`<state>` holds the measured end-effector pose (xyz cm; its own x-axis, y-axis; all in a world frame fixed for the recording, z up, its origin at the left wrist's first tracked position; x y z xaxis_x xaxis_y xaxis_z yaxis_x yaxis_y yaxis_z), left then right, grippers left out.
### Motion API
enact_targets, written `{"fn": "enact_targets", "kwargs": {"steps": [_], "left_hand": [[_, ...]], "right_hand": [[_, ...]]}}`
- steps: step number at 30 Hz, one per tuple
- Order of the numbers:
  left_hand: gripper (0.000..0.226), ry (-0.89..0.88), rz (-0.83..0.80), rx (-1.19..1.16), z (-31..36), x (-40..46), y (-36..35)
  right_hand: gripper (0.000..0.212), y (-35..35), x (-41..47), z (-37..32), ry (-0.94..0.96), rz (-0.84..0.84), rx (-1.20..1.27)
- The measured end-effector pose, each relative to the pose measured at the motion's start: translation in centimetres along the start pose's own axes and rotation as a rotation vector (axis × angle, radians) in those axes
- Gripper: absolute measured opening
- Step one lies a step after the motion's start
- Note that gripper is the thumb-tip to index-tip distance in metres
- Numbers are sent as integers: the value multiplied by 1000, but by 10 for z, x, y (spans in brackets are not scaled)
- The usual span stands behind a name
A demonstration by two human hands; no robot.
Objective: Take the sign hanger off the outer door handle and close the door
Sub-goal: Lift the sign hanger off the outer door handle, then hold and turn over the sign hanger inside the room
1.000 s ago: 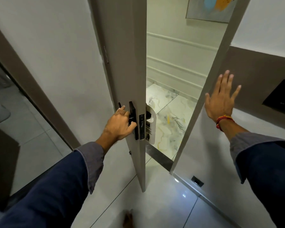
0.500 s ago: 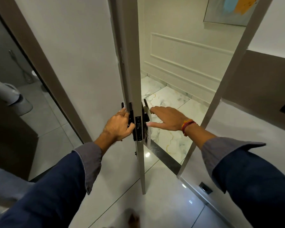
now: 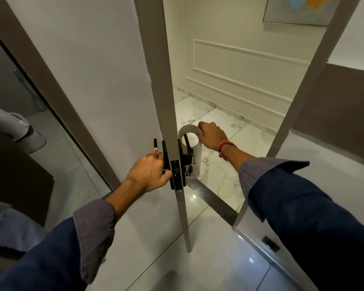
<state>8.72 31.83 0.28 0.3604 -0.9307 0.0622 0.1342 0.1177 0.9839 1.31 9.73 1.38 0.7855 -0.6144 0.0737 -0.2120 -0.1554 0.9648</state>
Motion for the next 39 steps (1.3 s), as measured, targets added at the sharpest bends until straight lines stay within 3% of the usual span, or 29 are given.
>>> {"fn": "enact_targets", "kwargs": {"steps": [3, 6, 8, 10, 12, 14, 16, 17, 20, 22, 24, 26, 28, 33, 39], "left_hand": [[44, -58, -98, 198, 20, 4, 13], [32, 47, -252, 406, 49, -3, 10], [27, 47, -305, 323, 91, -9, 1], [31, -54, -208, 141, 140, 4, -5], [35, -134, -103, 24, 176, 34, -13], [59, -114, -102, -81, 193, 70, -37], [88, -64, -209, -185, 208, 93, -75], [87, -92, -269, -244, 226, 98, -97], [28, -296, -317, -395, 286, 96, -145], [15, -399, -404, -565, 339, 85, -170], [11, -440, -499, -758, 385, 72, -183], [11, -470, -610, -857, 441, 58, -199], [17, -511, -756, -902, 512, 34, -218], [25, -596, -1006, -962, 695, -67, -254], [19, -690, -1167, -810, 867, -188, -311]], "right_hand": [[11, 3, 17, 13, -49, 10, 9], [8, 9, 22, 36, -80, -20, 23], [17, 14, 17, 59, -107, -62, 67], [28, 17, 5, 90, -172, -108, 172], [25, 23, -14, 123, -302, -118, 297], [17, 27, -44, 157, -463, -93, 426], [13, 25, -82, 189, -612, -97, 582], [15, 25, -108, 209, -691, -95, 676], [25, 21, -185, 260, -837, -101, 940], [47, 19, -255, 296, -889, -126, 1025], [60, 15, -328, 327, -952, -188, 898], [53, 8, -410, 357, -1063, -230, 785], [43, 1, -497, 375, -1173, -234, 874], [43, -4, -685, 412, -1336, 18, 1157], [40, -7, -893, 477, -1572, 351, 1100]]}}
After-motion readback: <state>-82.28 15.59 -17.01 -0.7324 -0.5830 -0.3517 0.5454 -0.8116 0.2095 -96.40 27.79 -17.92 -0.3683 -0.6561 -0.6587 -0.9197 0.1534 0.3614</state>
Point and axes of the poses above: each hand's wrist, its own x-axis towards the middle knuckle, its own y-axis out of the back of the hand, z = x × y, the point moved 6 cm from there along x, towards the middle knuckle, and after that the axes turned 11 degrees about -x, right-handed, at the moved point
